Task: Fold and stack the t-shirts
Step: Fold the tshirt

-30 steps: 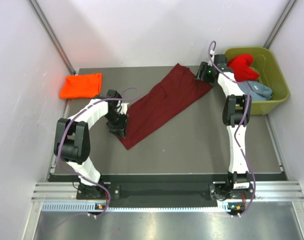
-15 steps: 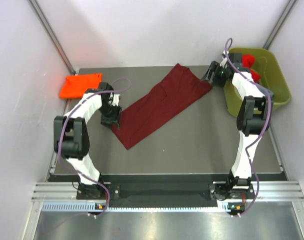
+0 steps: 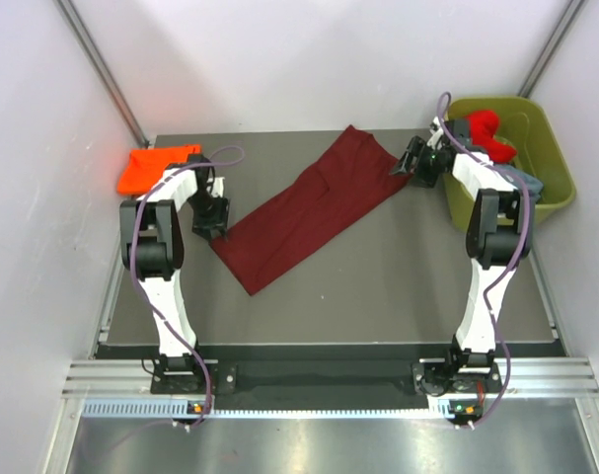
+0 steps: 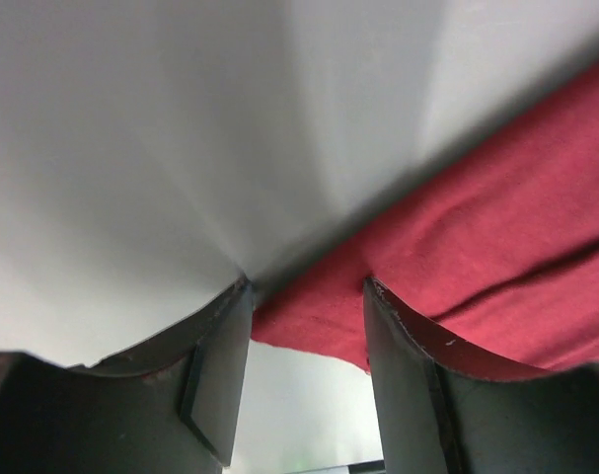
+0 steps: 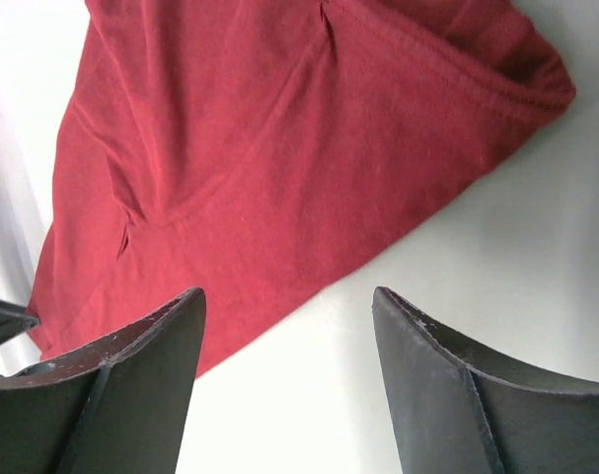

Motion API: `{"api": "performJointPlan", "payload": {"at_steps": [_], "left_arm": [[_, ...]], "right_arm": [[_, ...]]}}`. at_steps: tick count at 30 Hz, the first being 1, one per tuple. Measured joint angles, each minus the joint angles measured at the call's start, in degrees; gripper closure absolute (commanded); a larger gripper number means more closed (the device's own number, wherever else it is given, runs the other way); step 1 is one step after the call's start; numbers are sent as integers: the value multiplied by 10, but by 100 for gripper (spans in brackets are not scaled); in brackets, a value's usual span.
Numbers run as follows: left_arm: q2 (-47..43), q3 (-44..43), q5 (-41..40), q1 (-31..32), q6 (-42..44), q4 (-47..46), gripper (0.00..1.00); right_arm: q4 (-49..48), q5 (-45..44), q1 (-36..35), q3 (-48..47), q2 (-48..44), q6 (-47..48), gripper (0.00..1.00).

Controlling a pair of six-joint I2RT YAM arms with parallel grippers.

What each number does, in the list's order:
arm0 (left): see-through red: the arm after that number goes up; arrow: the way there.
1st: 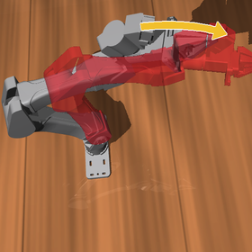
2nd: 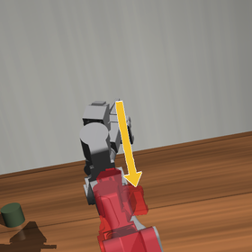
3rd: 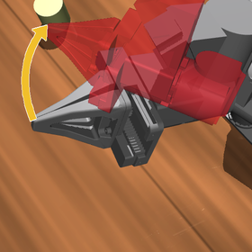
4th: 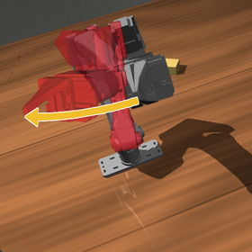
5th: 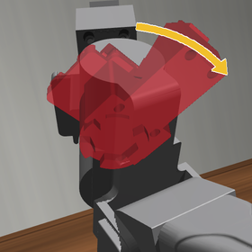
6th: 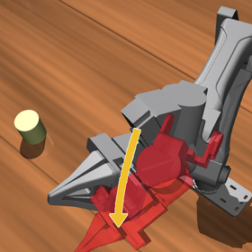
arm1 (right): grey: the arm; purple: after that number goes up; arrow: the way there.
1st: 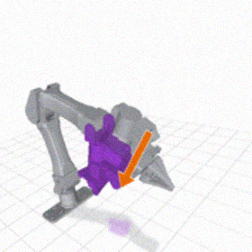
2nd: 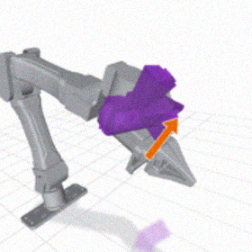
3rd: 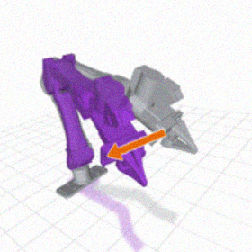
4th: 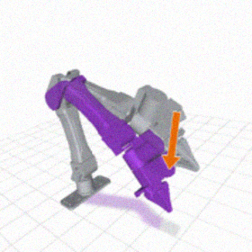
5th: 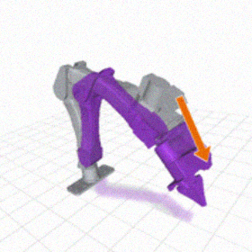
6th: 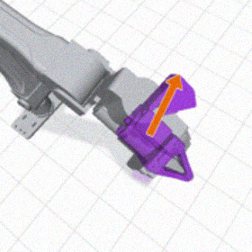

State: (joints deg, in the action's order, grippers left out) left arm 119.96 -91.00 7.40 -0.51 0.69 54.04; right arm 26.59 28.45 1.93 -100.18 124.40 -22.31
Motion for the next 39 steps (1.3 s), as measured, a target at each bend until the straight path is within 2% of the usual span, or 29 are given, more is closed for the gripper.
{"api": "performJointPlan", "payload": {"at_steps": [4, 5, 9, 18, 22, 29, 32, 33, 36, 39], "left_arm": [[6, -5, 0, -3, 2, 4, 51], [6, -5, 0, -3, 3, 4, 58], [7, -5, 0, -5, 8, 3, 68], [7, -4, 5, -6, 10, 4, 80], [7, -4, 12, -6, 9, 4, 99], [8, -2, 23, -8, 10, 4, 100], [6, 3, 27, -9, 10, 2, 100], [5, 5, 29, -10, 10, 0, 100], [-3, 19, 35, -11, 10, -3, 100], [-15, 40, 42, -11, 10, -3, 100]], "right_arm": [[-17, 2, 0, -7, 11, 2, 32], [-20, 2, 0, -12, 16, 2, 32], [-30, 2, -3, -32, 36, 2, 32], [8, -31, -6, -33, 65, -5, 33], [7, -37, -6, -25, 60, -8, 33], [11, -57, -7, -37, 66, -6, 38], [13, -70, -8, -59, 80, 1, 61], [13, -75, -9, -66, 87, 5, 78], [14, -87, -11, -84, 105, 4, 92], [23, -93, -13, -108, 119, 6, 95]]}}
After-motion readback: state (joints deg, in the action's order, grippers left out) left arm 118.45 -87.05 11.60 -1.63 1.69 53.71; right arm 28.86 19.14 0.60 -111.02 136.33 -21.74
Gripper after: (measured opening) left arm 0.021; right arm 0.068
